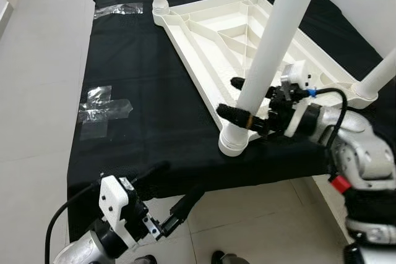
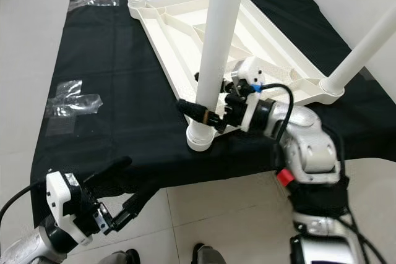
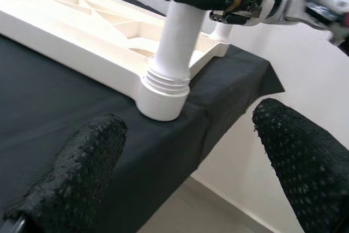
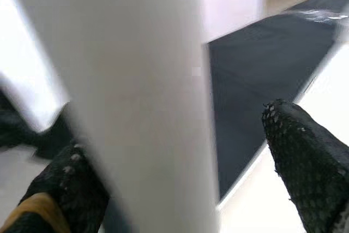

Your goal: Building children table

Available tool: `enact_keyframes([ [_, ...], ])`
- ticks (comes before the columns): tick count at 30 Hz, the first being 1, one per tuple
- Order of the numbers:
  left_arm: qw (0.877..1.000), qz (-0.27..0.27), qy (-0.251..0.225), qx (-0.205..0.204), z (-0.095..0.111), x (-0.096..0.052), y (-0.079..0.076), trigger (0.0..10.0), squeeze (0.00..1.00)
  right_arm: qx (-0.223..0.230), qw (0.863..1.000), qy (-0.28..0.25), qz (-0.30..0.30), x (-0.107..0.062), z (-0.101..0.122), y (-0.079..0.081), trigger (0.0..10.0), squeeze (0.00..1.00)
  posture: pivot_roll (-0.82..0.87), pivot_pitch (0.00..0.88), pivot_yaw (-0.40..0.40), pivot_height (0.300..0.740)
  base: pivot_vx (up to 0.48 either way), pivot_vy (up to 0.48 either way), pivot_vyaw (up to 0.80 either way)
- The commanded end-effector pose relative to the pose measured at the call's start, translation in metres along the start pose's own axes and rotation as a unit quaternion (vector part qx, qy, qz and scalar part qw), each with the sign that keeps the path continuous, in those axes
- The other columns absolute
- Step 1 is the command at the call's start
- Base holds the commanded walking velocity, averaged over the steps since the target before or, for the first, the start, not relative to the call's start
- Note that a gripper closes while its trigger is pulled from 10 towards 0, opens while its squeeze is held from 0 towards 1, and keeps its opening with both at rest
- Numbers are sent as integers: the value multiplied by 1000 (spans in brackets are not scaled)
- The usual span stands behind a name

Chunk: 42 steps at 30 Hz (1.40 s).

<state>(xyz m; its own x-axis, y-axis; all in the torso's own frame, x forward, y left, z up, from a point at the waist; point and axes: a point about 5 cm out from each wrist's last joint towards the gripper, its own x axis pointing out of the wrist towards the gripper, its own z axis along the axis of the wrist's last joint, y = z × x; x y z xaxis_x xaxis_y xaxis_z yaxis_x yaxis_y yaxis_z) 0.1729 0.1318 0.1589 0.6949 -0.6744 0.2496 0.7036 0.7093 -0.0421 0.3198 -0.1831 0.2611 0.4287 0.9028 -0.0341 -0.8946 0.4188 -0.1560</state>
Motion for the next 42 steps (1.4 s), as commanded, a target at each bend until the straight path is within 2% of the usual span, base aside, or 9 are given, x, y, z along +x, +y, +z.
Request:
enact_keyframes([
  [1,1000,-2,8,-7,-1,-2,-4,10000,0,0,1000,-1,15,-3,-4,-3,10000,0,45,254,-34,740,0,0,0],
  [2,1000,-2,8,-7,-1,-2,-5,10000,0,2,1000,-1,15,-7,-4,-8,2824,0,52,251,-37,740,0,0,0],
  [6,1000,-2,7,-7,-1,-1,-6,10000,0,11,1000,-9,23,-14,-2,-15,0,0,57,251,-40,740,0,0,0],
  [27,1000,-3,17,-9,-4,-6,-4,10000,0,141,852,199,-464,-22,-114,88,0,0,16,242,-36,740,0,0,0],
  [35,1000,-20,19,-14,-8,-4,-4,10000,0,125,879,169,-429,-8,-99,79,0,0,1,210,-40,740,0,0,0],
  [36,1000,-17,18,-13,-8,-3,-4,10000,0,113,891,158,-411,-3,-93,73,10000,0,4,213,-45,740,0,0,0],
  [39,1000,-11,15,-12,-7,-3,-4,10000,0,95,904,121,-398,2,-80,62,10000,0,4,216,-48,740,0,0,0],
  [40,1000,-8,13,-12,-7,-3,-4,10000,0,101,926,68,-358,10,-65,54,10000,1000,11,223,-49,740,0,0,0],
  [42,1000,-7,13,-13,-7,-4,-5,10000,0,94,944,14,-317,16,-48,45,10000,1000,14,227,-48,740,0,0,0],
])
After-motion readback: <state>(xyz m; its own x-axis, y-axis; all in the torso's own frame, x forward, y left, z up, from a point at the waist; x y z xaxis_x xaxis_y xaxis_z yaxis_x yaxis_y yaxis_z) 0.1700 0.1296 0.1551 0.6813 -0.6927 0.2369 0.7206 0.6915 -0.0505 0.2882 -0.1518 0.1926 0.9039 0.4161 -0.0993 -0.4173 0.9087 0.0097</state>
